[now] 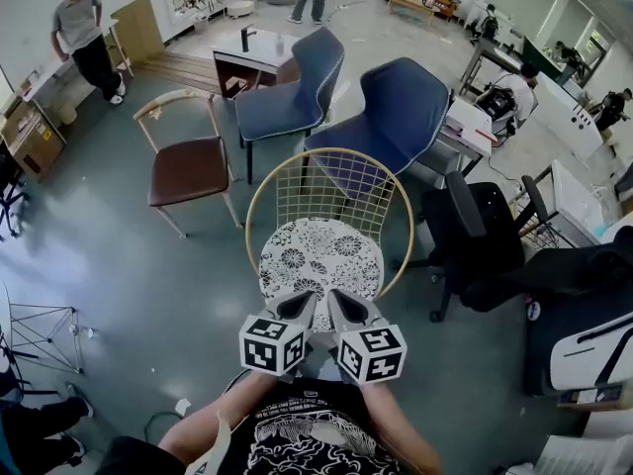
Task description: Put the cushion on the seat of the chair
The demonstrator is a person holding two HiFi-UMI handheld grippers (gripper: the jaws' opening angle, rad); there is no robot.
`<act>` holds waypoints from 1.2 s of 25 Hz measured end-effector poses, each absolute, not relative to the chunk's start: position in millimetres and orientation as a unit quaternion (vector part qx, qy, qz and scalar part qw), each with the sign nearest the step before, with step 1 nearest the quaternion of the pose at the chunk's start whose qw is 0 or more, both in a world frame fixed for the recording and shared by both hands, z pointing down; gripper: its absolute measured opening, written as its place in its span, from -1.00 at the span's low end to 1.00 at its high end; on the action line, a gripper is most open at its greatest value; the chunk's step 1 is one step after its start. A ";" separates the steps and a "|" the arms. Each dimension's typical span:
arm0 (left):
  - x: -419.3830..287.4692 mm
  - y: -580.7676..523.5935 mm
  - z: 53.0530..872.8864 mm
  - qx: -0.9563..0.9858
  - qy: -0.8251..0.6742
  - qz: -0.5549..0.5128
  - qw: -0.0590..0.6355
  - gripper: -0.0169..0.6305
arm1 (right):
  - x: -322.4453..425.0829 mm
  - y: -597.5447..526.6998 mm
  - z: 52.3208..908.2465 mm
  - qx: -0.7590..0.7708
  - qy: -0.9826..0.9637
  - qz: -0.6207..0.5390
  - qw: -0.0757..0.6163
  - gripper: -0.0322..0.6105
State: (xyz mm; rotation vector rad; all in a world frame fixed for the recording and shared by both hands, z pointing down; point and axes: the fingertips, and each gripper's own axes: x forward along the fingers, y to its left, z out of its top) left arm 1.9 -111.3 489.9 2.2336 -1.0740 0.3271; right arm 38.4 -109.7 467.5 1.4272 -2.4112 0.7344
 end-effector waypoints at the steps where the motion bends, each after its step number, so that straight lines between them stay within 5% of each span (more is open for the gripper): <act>1: 1.4 -111.3 490.2 0.848 -0.408 0.124 0.315 -0.96 | 38.1 -109.5 467.8 0.489 -0.826 0.252 0.122 -0.90; 30: -5.7 -114.1 491.1 0.847 -0.408 0.126 0.315 -0.96 | 29.1 -112.2 466.4 0.484 -0.831 0.243 0.129 -0.90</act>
